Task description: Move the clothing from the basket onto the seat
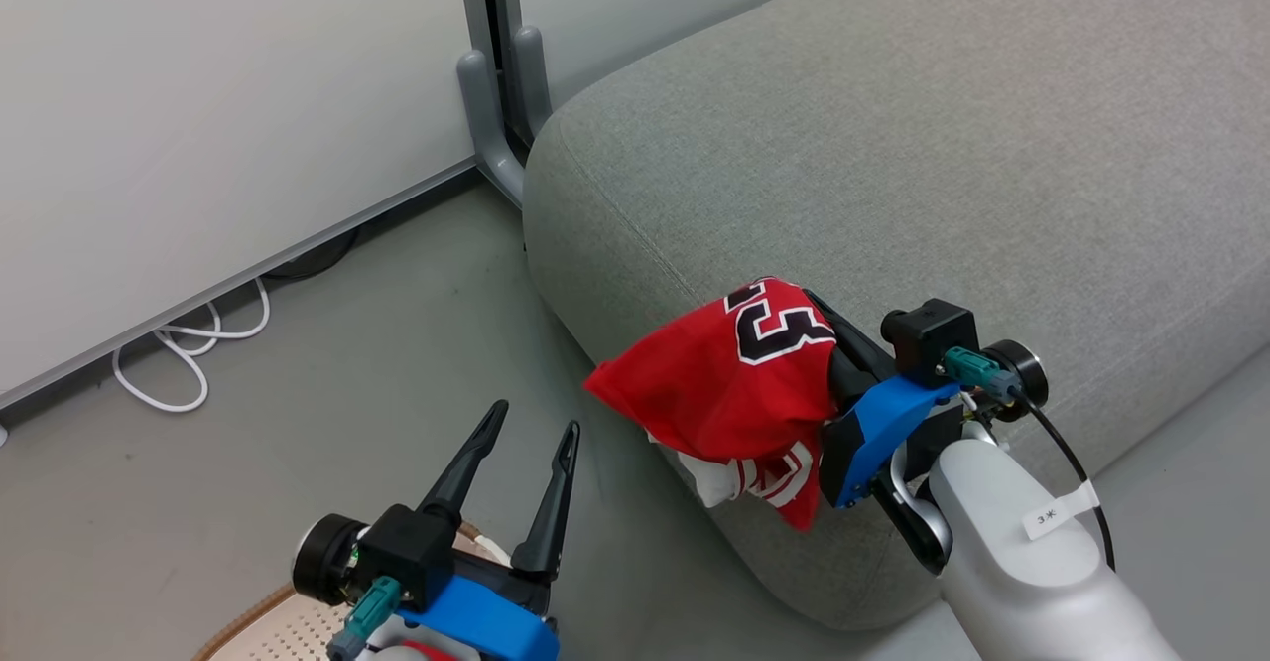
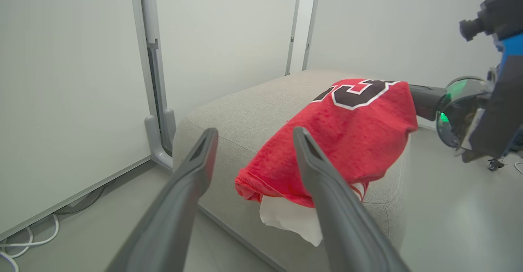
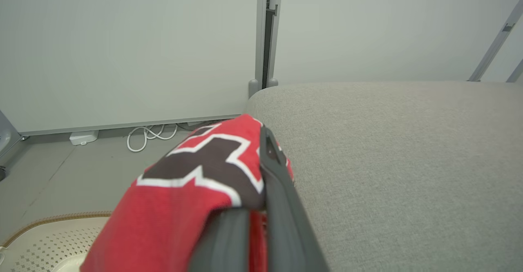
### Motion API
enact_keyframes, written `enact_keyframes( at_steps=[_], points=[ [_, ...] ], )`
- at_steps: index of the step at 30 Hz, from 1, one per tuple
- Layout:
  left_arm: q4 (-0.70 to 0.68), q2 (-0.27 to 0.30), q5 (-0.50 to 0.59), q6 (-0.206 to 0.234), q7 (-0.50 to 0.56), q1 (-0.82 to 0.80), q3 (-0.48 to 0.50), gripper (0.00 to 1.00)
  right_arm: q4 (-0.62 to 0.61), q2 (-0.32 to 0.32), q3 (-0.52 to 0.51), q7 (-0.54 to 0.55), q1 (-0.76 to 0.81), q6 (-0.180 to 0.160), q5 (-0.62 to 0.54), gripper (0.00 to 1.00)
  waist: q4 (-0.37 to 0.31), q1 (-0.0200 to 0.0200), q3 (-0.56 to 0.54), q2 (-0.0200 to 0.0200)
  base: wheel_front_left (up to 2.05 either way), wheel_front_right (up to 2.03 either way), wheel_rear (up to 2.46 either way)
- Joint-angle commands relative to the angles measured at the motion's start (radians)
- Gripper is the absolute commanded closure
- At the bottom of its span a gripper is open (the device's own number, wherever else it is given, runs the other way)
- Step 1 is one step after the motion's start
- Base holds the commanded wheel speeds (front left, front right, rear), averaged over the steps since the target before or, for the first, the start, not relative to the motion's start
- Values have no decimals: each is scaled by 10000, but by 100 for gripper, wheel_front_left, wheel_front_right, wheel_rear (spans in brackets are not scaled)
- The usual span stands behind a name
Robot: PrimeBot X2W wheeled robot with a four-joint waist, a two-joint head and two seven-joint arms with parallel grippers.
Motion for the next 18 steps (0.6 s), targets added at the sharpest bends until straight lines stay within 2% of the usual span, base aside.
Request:
enact_keyframes(
  at_steps=[1,13,18],
  points=[
    [24,77,-22,-14,-27,-167,-36,0,-81,13,-49,-35,142,1,-29,100,-17,0,22,-1,0,0,0],
    [158,242,-137,-15,-27,-316,-192,0,-236,131,-391,-33,327,1,-210,100,-34,0,75,-1,0,0,0],
    [17,298,-34,-15,-27,-302,-51,0,-130,162,-483,-35,-139,1,175,100,-48,0,304,-1,0,0,0]
  ],
)
